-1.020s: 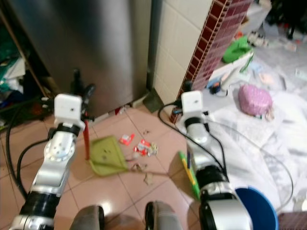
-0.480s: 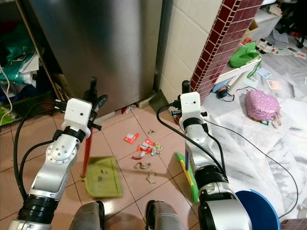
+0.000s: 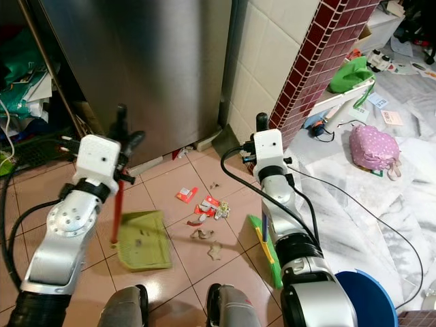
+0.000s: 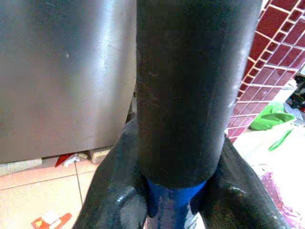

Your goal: Sweep floor

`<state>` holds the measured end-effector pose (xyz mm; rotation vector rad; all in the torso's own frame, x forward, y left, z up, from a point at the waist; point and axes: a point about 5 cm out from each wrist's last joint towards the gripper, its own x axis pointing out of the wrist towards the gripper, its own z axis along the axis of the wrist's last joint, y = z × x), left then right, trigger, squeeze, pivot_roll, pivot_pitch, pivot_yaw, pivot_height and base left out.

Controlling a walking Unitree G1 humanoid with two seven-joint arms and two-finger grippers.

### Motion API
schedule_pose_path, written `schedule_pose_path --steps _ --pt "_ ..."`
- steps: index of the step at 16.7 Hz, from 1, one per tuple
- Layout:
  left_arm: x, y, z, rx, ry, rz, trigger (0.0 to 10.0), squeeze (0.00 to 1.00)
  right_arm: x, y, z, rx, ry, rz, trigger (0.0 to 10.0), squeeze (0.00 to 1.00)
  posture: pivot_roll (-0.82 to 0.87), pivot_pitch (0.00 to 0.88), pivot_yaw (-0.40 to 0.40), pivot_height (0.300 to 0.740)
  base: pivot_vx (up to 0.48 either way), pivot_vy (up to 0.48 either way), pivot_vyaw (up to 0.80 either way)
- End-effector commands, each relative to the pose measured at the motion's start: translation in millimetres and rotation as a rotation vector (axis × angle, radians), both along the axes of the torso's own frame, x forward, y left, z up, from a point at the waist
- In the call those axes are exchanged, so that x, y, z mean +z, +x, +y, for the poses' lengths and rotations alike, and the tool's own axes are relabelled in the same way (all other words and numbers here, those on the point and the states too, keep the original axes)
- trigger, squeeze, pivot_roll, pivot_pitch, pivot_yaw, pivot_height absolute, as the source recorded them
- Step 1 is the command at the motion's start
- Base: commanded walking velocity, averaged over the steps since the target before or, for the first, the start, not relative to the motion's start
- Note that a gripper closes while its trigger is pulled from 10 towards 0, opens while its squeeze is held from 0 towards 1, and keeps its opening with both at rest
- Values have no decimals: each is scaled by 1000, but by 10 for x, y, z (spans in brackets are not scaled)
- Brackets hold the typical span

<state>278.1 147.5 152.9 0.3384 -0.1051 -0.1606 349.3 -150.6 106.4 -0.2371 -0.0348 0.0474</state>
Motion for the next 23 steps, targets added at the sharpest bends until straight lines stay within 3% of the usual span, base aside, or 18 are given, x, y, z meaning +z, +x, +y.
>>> schedule_pose_path --steps 1,7,8,9,10,19,22,23 --pt "79 -33 -19 0 7 -26 10000 0 36 23 1 7 -3 -8 10000 0 59 156 -104 740 0 0 0" --pt "-11 -99 -74 -28 14 35 10000 0 35 15 -9 -4 4 -10 10000 0 55 148 -87 740 0 0 0" --pt "-21 -81 -65 -18 15 42 10000 0 32 11 -21 -9 12 -10 8275 0 55 148 -87 740 0 0 0" --pt "-20 -76 -60 -14 13 43 10000 0 32 8 -31 -12 24 -12 196 0 53 146 -89 740 0 0 0" --pt "-20 -73 -56 -12 13 43 10000 0 32 7 -35 -14 27 -13 0 0 53 146 -89 740 0 0 0" --pt "-112 -22 116 60 23 31 10000 0 48 21 -42 -13 20 -15 0 0 48 141 -95 740 0 0 0" --pt "-174 10 123 54 17 22 10000 0 65 36 -55 -30 60 -4 118 0 34 145 -96 740 0 0 0" --pt "-240 78 78 37 -1 26 10000 0 117 77 -90 -61 108 4 10000 0 26 144 -95 740 0 0 0"
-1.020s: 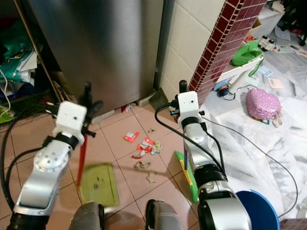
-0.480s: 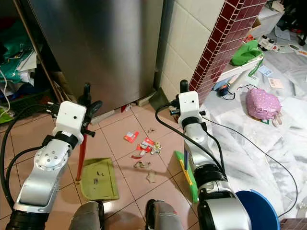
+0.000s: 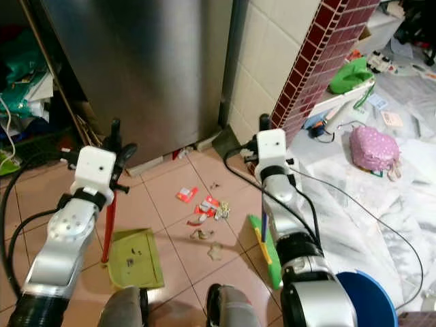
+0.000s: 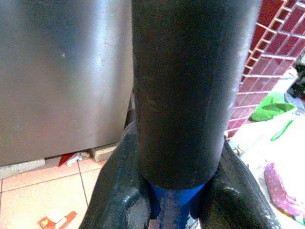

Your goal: Sweep floor

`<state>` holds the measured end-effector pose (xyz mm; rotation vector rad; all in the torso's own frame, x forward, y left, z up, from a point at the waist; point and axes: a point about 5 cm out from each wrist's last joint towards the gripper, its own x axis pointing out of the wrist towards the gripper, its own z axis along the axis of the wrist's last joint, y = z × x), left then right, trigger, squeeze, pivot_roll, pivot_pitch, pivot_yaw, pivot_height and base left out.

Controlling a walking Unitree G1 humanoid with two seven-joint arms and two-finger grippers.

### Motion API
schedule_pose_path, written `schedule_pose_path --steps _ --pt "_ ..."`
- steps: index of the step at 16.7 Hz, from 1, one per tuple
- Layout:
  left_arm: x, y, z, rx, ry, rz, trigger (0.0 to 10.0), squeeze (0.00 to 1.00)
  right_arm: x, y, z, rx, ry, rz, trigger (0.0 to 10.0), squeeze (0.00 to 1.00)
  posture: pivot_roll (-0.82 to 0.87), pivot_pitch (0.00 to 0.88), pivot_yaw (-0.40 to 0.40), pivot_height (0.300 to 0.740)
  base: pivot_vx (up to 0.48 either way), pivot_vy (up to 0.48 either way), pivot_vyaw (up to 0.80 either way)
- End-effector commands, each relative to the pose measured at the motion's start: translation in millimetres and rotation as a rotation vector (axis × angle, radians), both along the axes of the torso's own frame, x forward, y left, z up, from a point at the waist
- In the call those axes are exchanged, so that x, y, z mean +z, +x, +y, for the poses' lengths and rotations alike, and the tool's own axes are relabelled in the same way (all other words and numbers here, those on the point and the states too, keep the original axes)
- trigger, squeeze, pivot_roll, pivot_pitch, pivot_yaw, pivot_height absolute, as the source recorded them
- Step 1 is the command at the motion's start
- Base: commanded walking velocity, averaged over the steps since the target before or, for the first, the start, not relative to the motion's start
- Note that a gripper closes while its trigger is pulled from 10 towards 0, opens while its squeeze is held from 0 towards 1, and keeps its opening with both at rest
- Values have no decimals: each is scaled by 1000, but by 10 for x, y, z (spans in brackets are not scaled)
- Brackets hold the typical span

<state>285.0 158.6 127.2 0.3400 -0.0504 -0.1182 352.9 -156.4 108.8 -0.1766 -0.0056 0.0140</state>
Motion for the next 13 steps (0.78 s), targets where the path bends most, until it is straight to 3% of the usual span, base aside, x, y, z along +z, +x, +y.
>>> schedule_pose_path --steps 1,6,13 --pt "11 23 -46 -18 -6 -24 10000 0 101 48 -38 -33 57 -20 10000 0 26 144 -95 740 0 0 0" --pt "21 290 -333 -118 10 -128 10000 0 136 78 -66 -82 161 15 10000 0 -5 146 -99 740 0 0 0" --pt "-132 359 -527 -181 -54 -98 10000 0 109 70 -143 -162 221 76 10000 0 -5 146 -99 740 0 0 0"
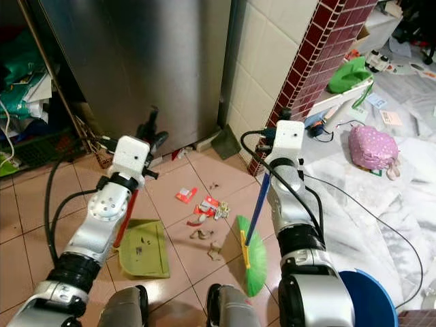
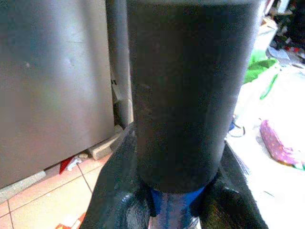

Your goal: Sweep floor

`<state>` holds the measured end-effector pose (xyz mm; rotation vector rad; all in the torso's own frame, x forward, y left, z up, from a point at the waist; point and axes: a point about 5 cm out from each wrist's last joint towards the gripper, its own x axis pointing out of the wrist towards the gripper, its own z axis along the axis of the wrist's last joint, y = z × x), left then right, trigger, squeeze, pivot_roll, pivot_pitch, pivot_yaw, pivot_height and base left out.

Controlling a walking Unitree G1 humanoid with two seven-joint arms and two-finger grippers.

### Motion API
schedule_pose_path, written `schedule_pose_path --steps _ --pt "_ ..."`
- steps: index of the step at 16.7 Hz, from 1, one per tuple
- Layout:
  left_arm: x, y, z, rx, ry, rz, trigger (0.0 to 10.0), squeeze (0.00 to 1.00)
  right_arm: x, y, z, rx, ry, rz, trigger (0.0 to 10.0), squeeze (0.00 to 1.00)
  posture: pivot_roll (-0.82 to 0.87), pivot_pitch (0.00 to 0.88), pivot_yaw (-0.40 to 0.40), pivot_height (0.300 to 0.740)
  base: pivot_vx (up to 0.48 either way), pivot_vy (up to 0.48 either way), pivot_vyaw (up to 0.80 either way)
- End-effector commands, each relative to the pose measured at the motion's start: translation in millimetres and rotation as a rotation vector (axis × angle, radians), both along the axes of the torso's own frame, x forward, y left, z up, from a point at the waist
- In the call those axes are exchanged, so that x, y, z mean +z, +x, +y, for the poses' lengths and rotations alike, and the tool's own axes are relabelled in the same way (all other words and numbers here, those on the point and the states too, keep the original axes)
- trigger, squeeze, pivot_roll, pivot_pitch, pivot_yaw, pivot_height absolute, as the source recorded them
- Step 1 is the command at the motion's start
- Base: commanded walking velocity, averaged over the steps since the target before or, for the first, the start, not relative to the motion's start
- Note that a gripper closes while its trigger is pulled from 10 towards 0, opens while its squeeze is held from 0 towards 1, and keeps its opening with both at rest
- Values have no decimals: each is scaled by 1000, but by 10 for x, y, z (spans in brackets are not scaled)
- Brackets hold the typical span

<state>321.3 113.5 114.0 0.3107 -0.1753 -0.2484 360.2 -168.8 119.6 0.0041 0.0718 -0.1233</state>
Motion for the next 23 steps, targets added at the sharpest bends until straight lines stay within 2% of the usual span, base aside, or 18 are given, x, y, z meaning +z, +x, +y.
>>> schedule_pose_path --steps 1,3,6,9,10,13,14,16,18,23 --pt "-33 -15 -88 -31 -55 8 10000 0 -10 -3 -16 -37 73 25 10000 0 -5 146 -99 740 0 0 0" --pt "-72 19 -90 -19 -144 24 10000 0 -40 5 12 -78 201 83 10000 0 -25 143 -90 740 0 0 0" --pt "-112 33 -122 -31 -139 28 10000 0 19 39 146 -82 396 126 10000 0 -24 138 -88 740 0 0 0" --pt "-140 48 -124 -33 -143 31 10000 0 144 79 273 -29 508 126 10000 0 -26 135 -88 740 0 0 0" --pt "-143 50 -123 -33 -143 31 10000 0 191 93 314 -8 573 119 10000 0 -26 135 -88 740 0 0 0" --pt "-150 59 -125 -36 -141 28 10000 0 322 115 435 92 640 118 10000 0 -26 131 -89 740 0 0 0" --pt "-153 62 -124 -37 -141 27 10000 0 363 121 466 133 617 117 10000 0 -26 130 -89 740 0 0 0" --pt "-159 67 -125 -39 -138 25 10000 0 552 148 487 252 435 32 10000 0 -25 128 -87 740 0 0 0" --pt "-160 70 -126 -41 -136 22 10000 0 698 158 460 299 344 -39 10000 0 -26 128 -85 740 0 0 0" --pt "-164 69 -116 -39 -144 19 10000 0 1006 207 280 255 263 -211 10000 0 -22 129 -80 740 0 0 0"
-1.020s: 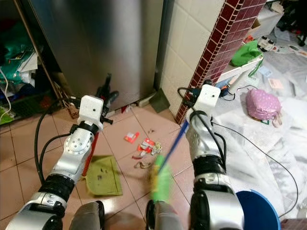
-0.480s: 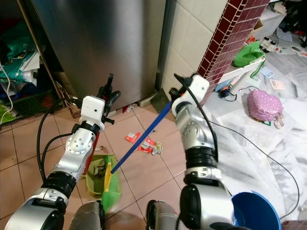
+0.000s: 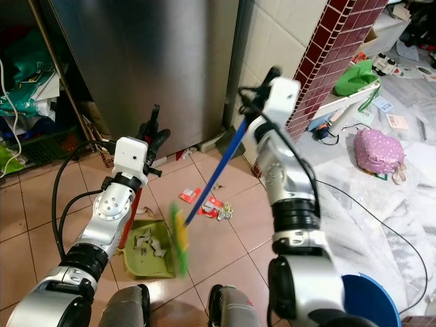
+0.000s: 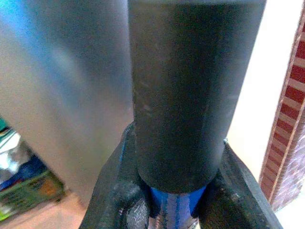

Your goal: Sweep floor

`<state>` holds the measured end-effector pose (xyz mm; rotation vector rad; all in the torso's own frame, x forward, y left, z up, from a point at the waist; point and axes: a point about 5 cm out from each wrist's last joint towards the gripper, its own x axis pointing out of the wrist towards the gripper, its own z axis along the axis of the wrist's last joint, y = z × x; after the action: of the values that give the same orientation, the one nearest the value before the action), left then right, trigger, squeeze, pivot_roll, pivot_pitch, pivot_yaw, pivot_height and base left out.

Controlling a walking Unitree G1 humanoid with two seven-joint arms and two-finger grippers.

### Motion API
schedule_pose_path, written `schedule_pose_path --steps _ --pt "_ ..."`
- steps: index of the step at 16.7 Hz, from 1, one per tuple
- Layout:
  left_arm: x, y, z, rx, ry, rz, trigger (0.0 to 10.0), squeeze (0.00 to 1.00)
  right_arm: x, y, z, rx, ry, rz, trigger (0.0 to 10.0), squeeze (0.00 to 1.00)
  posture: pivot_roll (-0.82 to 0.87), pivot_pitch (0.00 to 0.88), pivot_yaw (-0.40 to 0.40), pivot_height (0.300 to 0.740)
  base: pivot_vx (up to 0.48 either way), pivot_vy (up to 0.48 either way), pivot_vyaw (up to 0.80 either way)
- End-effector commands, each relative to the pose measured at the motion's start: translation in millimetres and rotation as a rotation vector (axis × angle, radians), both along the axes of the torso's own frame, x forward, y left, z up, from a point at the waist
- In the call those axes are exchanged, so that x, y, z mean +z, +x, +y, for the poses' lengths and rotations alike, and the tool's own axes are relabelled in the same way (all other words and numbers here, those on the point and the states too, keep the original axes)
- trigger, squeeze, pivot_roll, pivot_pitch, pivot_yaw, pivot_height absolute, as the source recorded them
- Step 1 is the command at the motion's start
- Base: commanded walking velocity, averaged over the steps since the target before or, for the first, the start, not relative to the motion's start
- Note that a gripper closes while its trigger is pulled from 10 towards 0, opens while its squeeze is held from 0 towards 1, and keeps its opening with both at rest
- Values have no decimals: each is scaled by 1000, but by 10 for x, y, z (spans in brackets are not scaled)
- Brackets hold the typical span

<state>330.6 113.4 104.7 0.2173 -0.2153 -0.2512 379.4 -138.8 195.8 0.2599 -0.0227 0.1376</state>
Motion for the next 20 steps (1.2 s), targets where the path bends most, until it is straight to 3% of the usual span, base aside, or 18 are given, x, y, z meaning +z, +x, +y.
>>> schedule_pose_path --steps 1,8,10,11,12,15,17,20 --pt "-69 -27 -126 -41 -49 43 10000 0 311 22 -50 -19 -1 -136 10000 0 -22 128 -80 740 0 0 0" --pt "71 -157 -387 -221 -48 -25 10000 0 532 0 -193 -96 -111 -284 10000 0 -24 136 -69 740 0 0 0" --pt "217 -207 -466 -272 -43 -77 10000 0 665 -21 -265 -167 -222 -386 10000 0 -20 136 -68 740 0 0 0" --pt "217 -207 -466 -272 -43 -77 10000 0 665 -21 -265 -167 -222 -386 10000 0 -20 136 -68 740 0 0 0" --pt "281 -244 -478 -290 -51 -94 10000 0 679 -29 -310 -197 -285 -411 10000 0 -20 136 -68 740 0 0 0" --pt "310 -348 -466 -313 -55 -90 10000 0 610 -35 -374 -243 -353 -413 10000 0 -7 139 -67 740 0 0 0" --pt "315 -421 -436 -319 -50 -92 10000 0 509 -49 -410 -276 -463 -408 10000 0 -4 140 -65 740 0 0 0" --pt "391 -568 -357 -325 -84 -117 10000 0 271 -66 -494 -322 -528 -320 10000 0 -2 143 -64 740 0 0 0"
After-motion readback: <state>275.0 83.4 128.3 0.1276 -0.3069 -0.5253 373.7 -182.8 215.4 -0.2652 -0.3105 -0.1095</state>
